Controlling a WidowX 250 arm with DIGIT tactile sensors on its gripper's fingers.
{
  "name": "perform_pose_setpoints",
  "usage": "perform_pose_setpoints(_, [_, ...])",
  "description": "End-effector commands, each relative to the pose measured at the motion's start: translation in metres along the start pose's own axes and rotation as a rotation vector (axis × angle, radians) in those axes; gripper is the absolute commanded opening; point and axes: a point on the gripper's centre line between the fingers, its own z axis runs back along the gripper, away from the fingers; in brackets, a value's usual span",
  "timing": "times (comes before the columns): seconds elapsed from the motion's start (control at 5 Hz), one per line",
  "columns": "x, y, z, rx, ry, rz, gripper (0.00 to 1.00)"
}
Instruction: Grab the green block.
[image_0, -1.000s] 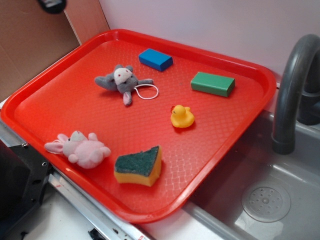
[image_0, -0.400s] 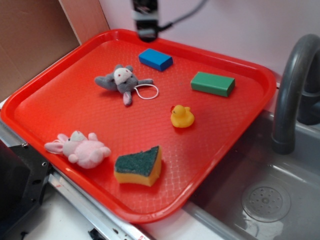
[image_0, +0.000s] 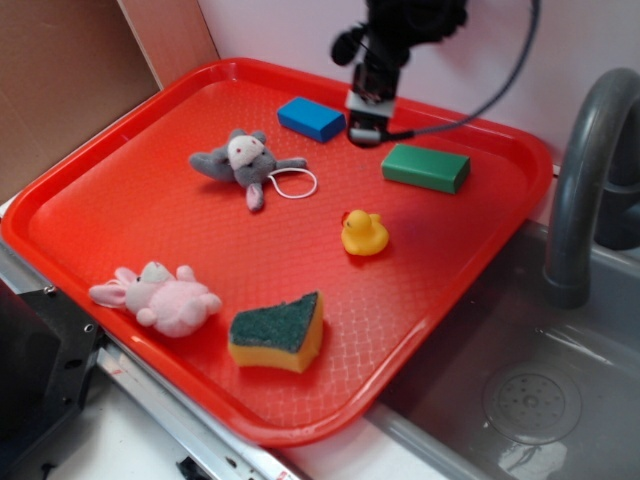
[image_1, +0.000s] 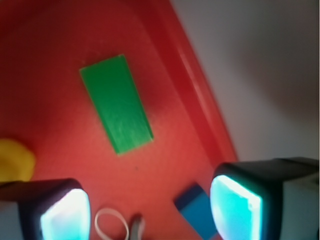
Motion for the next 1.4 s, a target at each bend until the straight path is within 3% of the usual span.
perform_pose_setpoints(0.0, [0.029,-0.002,-0.023,-0.054,-0.028,-0.112,1.0])
perform_pose_setpoints(0.2, [0.032,0.0,-0.033,-0.053,-0.018,-0.104,1.0])
perform_pose_setpoints(0.4, [0.025,0.004,-0.033,-0.057,-0.059,-0.06,0.0])
perform_pose_setpoints(0.6, [0.007,0.01,-0.024,-0.042,-0.08,0.018,0.0])
perform_pose_setpoints(0.8, [-0.003,0.009,-0.021,-0.013,-0.064,0.087,0.0])
perform_pose_setpoints(1.2, [-0.08,-0.011,0.032,-0.059,-0.022,0.596,0.0])
